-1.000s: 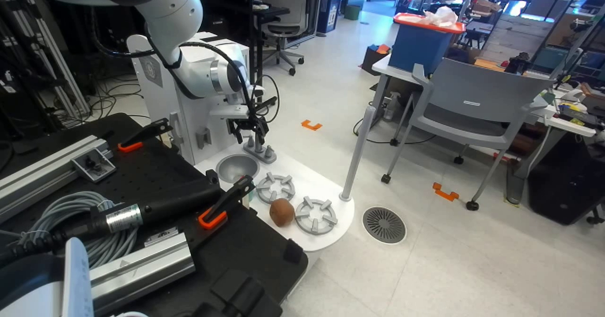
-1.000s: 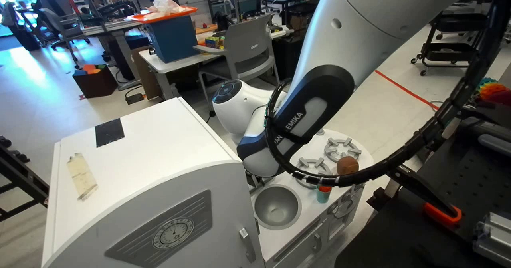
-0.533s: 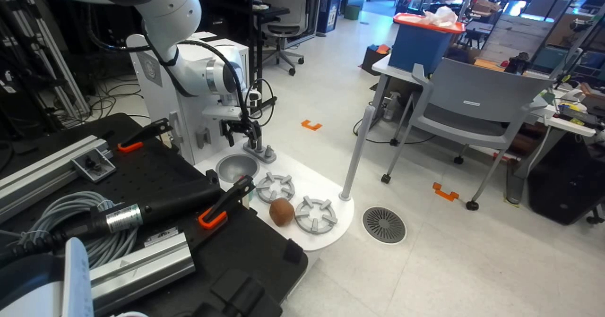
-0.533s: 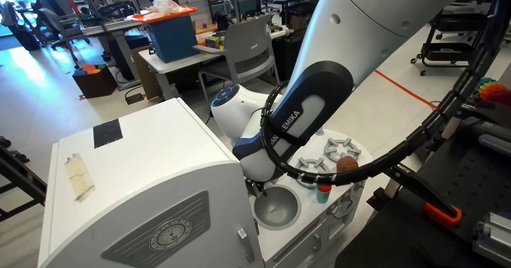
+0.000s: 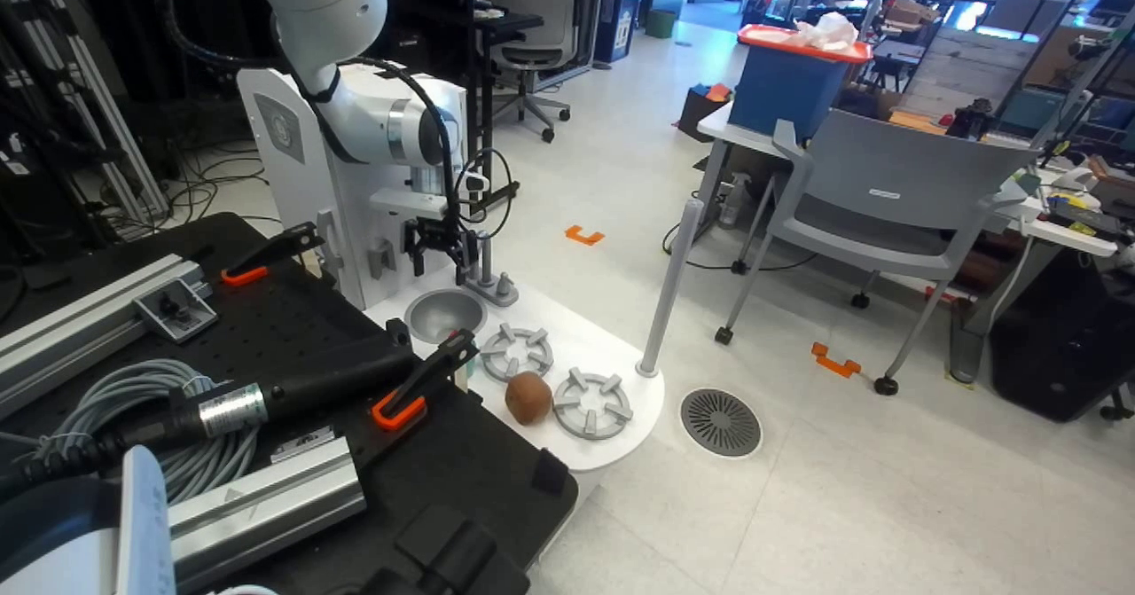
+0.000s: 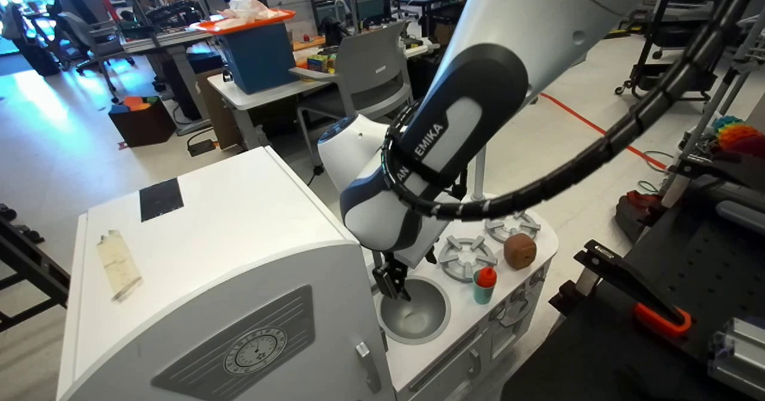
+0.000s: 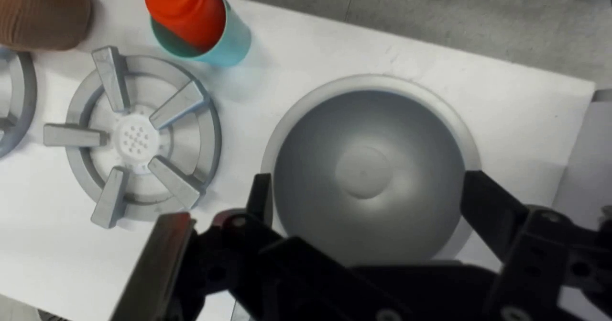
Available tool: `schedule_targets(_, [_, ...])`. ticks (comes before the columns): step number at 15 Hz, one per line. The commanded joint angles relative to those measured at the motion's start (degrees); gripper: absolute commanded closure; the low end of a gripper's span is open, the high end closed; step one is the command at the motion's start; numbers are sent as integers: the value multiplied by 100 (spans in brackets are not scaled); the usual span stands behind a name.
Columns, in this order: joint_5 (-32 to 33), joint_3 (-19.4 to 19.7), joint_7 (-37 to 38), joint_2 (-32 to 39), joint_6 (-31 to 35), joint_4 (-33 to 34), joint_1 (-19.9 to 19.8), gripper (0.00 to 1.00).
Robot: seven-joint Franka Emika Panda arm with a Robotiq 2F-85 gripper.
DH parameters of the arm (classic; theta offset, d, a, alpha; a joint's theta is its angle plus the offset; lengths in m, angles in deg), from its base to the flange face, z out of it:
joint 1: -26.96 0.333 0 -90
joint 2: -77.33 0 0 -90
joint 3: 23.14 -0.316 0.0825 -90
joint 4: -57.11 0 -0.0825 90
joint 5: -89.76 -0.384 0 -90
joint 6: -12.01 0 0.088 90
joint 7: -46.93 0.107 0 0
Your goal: Push the grey toy tap to the left
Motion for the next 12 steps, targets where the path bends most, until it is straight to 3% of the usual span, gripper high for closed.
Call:
schedule_targets(1, [-247,-449,-336,-845,-537,-794,-244,0])
schedule_targets(5, [-321,-555,-66,-1253,-916,-1046,-334,0])
schedule_targets(8, [-461,-39,669,-1471,-1340,-1108,-174,0])
schedule_targets(12, [-471,495,1173,-1601,-1981,-1096,-346,0])
